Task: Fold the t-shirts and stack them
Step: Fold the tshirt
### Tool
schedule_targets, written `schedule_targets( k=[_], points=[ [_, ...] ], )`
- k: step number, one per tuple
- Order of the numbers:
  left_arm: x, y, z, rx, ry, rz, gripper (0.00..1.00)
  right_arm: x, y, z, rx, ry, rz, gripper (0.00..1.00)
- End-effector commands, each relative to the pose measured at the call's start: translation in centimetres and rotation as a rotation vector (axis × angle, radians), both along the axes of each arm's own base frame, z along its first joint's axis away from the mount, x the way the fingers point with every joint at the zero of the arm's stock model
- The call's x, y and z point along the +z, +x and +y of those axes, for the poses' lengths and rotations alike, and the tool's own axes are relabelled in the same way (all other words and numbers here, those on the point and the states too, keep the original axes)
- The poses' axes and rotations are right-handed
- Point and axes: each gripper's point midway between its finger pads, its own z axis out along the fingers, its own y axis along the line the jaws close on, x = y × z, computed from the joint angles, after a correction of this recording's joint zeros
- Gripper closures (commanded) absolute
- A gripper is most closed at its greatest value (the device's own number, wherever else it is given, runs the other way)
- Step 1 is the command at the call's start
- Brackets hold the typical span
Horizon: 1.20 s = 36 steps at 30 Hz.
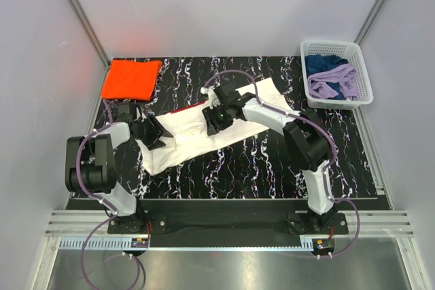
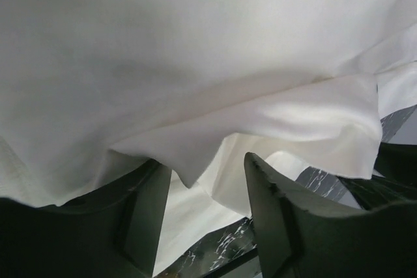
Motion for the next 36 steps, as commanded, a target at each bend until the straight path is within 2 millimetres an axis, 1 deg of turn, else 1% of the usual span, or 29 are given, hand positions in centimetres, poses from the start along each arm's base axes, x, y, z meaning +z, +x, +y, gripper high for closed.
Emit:
schedule_targets(
  k=[1, 3, 4, 5, 6, 7, 9, 10, 11, 12, 13, 14, 15, 16, 17, 18, 19, 21, 24, 25, 28, 29, 32, 36],
  points=[
    [2.3, 0.0, 0.1, -0.072, 0.039, -0.089, 0.42, 5.8, 2.7, -0.7, -0.078, 0.042, -0.14, 0.47],
    [3.8, -0.1, -0.4, -0.122, 0.053, -0.137, 0.38, 6.5, 2.5, -0.7, -0.113, 0.059, -0.103, 0.41],
    [4.4, -0.6, -1.0, -0.151, 0.063, -0.142, 0.37, 6.7, 2.3, -0.5, -0.121, 0.073, -0.08, 0.35],
    [5.4, -0.4, -0.9, -0.16, 0.103, -0.176, 0.37, 7.1, 2.0, -0.2, -0.153, 0.086, -0.037, 0.34],
    [5.8, -0.6, -1.1, -0.169, 0.12, -0.182, 0.37, 7.1, 1.8, 0.1, -0.163, 0.096, -0.006, 0.33],
    [5.9, -1.0, -1.3, -0.177, 0.135, -0.17, 0.37, 7.3, 1.4, 0.6, -0.165, 0.116, 0.029, 0.32],
    [6.1, -1.4, -2.2, -0.19, 0.153, -0.17, 0.37, 7.2, 1.3, 0.9, -0.258, 0.128, 0.112, 0.29],
    [6.1, -1.6, -3.0, -0.204, 0.155, -0.171, 0.38, 7.3, 1.2, 1.1, -0.282, 0.142, 0.145, 0.27],
    [5.9, -1.6, -3.0, -0.18, 0.173, -0.159, 0.38, 7.4, 1.1, 1.3, -0.362, 0.165, 0.209, 0.23],
    [5.7, -1.6, -3.0, -0.167, 0.192, -0.15, 0.39, 7.6, 1.1, 1.4, -0.406, 0.18, 0.244, 0.21],
    [5.4, -1.9, -3.3, -0.165, 0.208, -0.134, 0.39, 7.4, 0.8, 1.4, -0.494, 0.198, 0.32, 0.2],
    [5.1, -1.8, -2.7, -0.116, 0.248, -0.119, 0.39, 8.0, 1.1, 1.6, -0.542, 0.234, 0.338, 0.17],
    [4.9, -2.1, -2.5, -0.097, 0.276, -0.1, 0.39, 8.0, 1.1, 1.6, -0.587, 0.253, 0.373, 0.16],
    [4.9, -2.3, -2.6, -0.089, 0.298, -0.097, 0.4, 7.6, 0.7, 1.7, -0.658, 0.277, 0.456, 0.16],
    [4.8, -2.3, -2.6, -0.081, 0.307, -0.098, 0.41, 7.9, 0.9, 2.1, -0.688, 0.31, 0.476, 0.16],
    [4.9, -2.2, -2.6, -0.073, 0.326, -0.113, 0.42, 7.8, 1.0, 2.1, -0.722, 0.318, 0.501, 0.17],
    [4.9, -2.3, -3.1, -0.085, 0.334, -0.131, 0.43, 7.5, 0.9, 2.3, -0.769, 0.329, 0.553, 0.19],
    [5.0, -2.1, -3.4, -0.091, 0.351, -0.153, 0.43, 7.4, 1.1, 2.5, -0.796, 0.345, 0.574, 0.21],
    [4.3, -2.1, -4.2, -0.124, 0.357, -0.135, 0.44, 6.9, 1.3, 2.7, -0.854, 0.356, 0.616, 0.27],
    [4.1, -2.0, -4.4, -0.135, 0.36, -0.13, 0.44, 7.0, 1.5, 2.7, -0.871, 0.362, 0.622, 0.31],
    [3.4, -2.0, -4.4, -0.146, 0.388, -0.104, 0.44, 6.6, 1.9, 2.6, -0.916, 0.363, 0.634, 0.35],
    [3.0, -2.1, -4.2, -0.143, 0.402, -0.088, 0.44, 6.2, 1.9, 2.6, -0.927, 0.358, 0.64, 0.35],
    [2.7, -1.9, -4.2, -0.142, 0.409, -0.08, 0.45, 5.1, 1.8, 2.9, -0.938, 0.343, 0.668, 0.35],
    [2.6, -1.5, -4.6, -0.157, 0.403, -0.087, 0.49, 4.3, 2.0, 3.2, -0.94, 0.341, 0.685, 0.36]
  ],
)
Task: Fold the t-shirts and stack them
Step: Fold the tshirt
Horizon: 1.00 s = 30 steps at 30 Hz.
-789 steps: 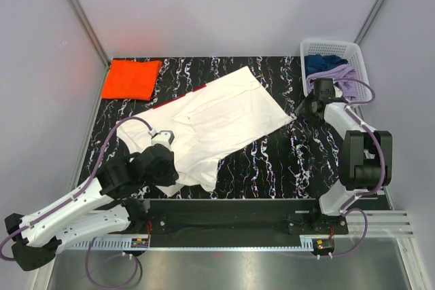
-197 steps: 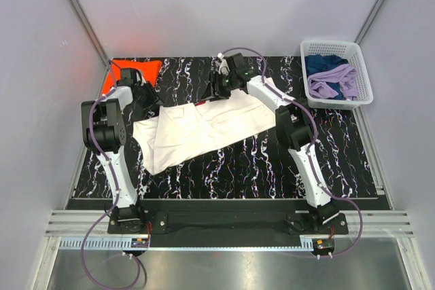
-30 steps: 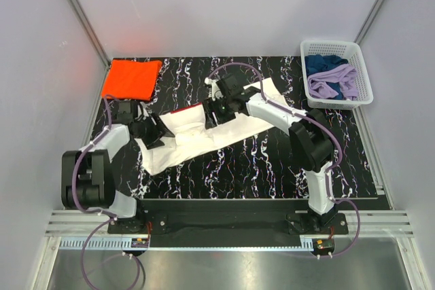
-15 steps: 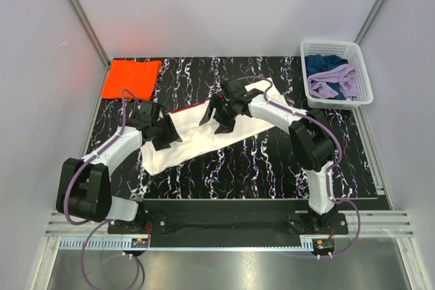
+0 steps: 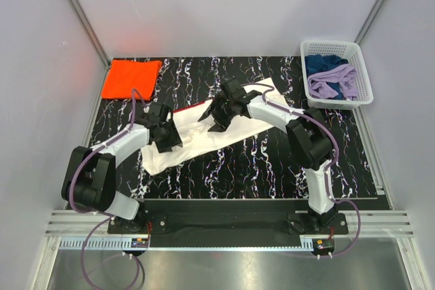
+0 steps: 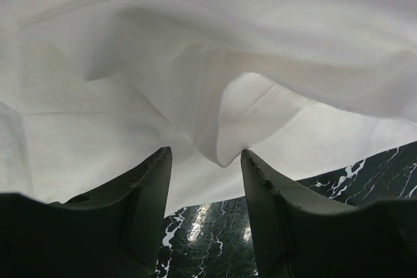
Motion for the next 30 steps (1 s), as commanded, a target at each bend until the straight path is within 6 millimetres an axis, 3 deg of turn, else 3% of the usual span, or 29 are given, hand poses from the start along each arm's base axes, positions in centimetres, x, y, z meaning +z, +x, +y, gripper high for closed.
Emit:
schedule_targets(
  k=[1, 8, 15, 19, 25, 30],
  points=[
    [1.5, 2.5, -0.4, 0.0, 0.006, -0.08, 0.5, -0.4, 0.9, 0.8, -0.026, 0.026, 0.015, 0.38],
    [1.7, 3.2, -1.3, -0.025, -0.02, -0.097, 0.6, -1.3, 1.1, 0.8, -0.02, -0.001, 0.022, 0.44],
    [1.8, 3.1, -1.3, -0.032, -0.024, -0.088, 0.77, -1.8, 1.5, 1.4, -0.005, 0.007, 0.031, 0.51],
    [2.3, 3.0, -0.8, -0.046, 0.009, -0.08, 0.96, -1.3, 1.7, 1.9, 0.009, 0.024, 0.03, 0.63],
    [5.4, 3.3, 1.0, -0.086, 0.12, -0.126, 1.0, -0.2, 2.6, 2.6, 0.03, 0.044, 0.008, 0.85],
    [8.1, 3.8, 2.3, -0.142, 0.214, -0.152, 1.0, -0.1, 3.9, 2.4, 0.089, 0.056, 0.0, 0.91]
  ],
)
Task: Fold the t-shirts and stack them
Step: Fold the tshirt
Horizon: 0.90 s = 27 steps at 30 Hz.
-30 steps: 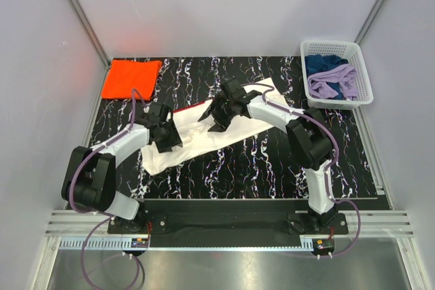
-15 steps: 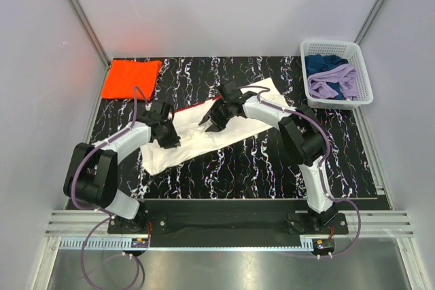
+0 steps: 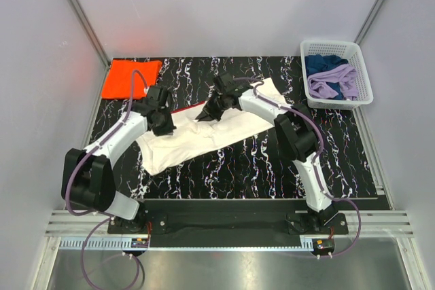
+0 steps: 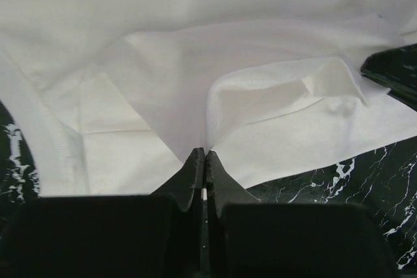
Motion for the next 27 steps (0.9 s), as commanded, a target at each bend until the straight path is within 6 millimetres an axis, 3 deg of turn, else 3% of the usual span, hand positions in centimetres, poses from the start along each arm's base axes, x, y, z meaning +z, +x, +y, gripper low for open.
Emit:
schedule_targets(
  k=[1, 6, 14, 21, 23, 27],
  points=[
    [3.9, 1.1, 1.4, -0.06, 0.1, -0.089, 1.0, 1.5, 1.3, -0.3, 0.069, 0.041, -0.04, 0.92],
    [4.6, 0.8, 1.9, -0.089, 0.125, -0.113, 0.99, 1.7, 2.1, -0.8, 0.19, 0.066, -0.131, 0.91],
    [2.7, -1.6, 1.2, -0.118, 0.063, -0.079, 1.0, 0.5, -0.9, -1.9, 0.326, 0.088, -0.118, 0.88],
    [0.6, -3.8, 0.7, -0.13, 0.016, -0.033, 0.96, -2.0, -3.0, -3.0, 0.377, 0.07, -0.069, 0.81],
    [0.4, -4.5, -0.3, -0.156, -0.046, -0.025, 0.85, -2.4, -3.2, -3.6, 0.38, 0.033, -0.068, 0.78],
    [0.7, -5.0, -1.1, -0.179, -0.091, -0.033, 0.49, -1.9, -2.1, -4.3, 0.405, -0.039, -0.152, 0.62]
  ],
)
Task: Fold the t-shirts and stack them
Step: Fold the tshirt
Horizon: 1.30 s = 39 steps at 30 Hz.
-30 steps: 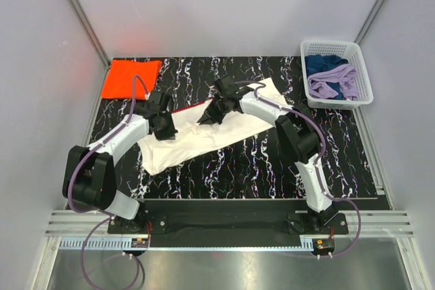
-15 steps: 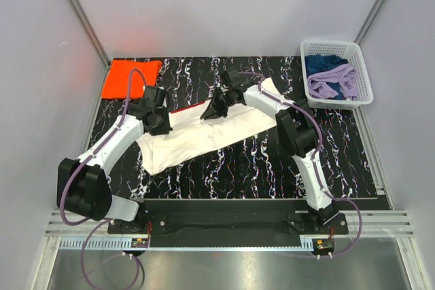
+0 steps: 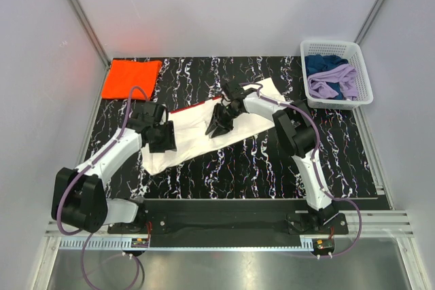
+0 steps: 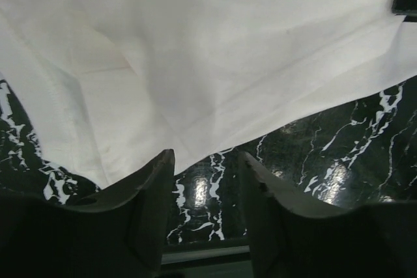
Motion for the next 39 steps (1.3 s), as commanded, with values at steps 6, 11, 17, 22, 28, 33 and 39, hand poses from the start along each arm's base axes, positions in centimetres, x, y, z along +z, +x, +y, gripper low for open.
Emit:
schedule_targets(
  k=[6, 11, 17, 22, 28, 33, 39],
  points=[
    [4.4, 2.4, -1.6, -0.012, -0.104, -0.145, 0.43, 4.9, 2.9, -1.7, 0.136, -0.103, -0.312, 0.55],
    [3.2, 5.2, -2.3, 0.076, -0.184, -0.135, 0.62, 7.7, 2.3, 1.2, 0.197, 0.055, -0.385, 0.59],
    [-0.8, 7.1, -1.6, 0.226, -0.25, -0.084, 0.83, 6.6, 1.6, 5.1, 0.233, 0.166, -0.344, 0.85],
    [-3.6, 7.4, 1.0, 0.331, -0.186, -0.05, 0.81, 3.2, 3.7, 5.9, 0.188, 0.185, -0.318, 0.91],
    [-6.5, 6.5, 3.2, 0.393, -0.139, 0.021, 0.68, -0.7, 6.4, 4.0, 0.161, 0.124, -0.311, 0.87],
    [-2.6, 6.9, 1.9, 0.358, -0.167, -0.075, 0.56, 2.5, 7.6, 3.5, 0.224, 0.091, -0.41, 0.69],
    [2.7, 6.2, -0.9, 0.389, -0.199, -0.172, 0.41, 9.1, 9.2, 0.0, 0.206, -0.052, -0.606, 0.27]
  ],
)
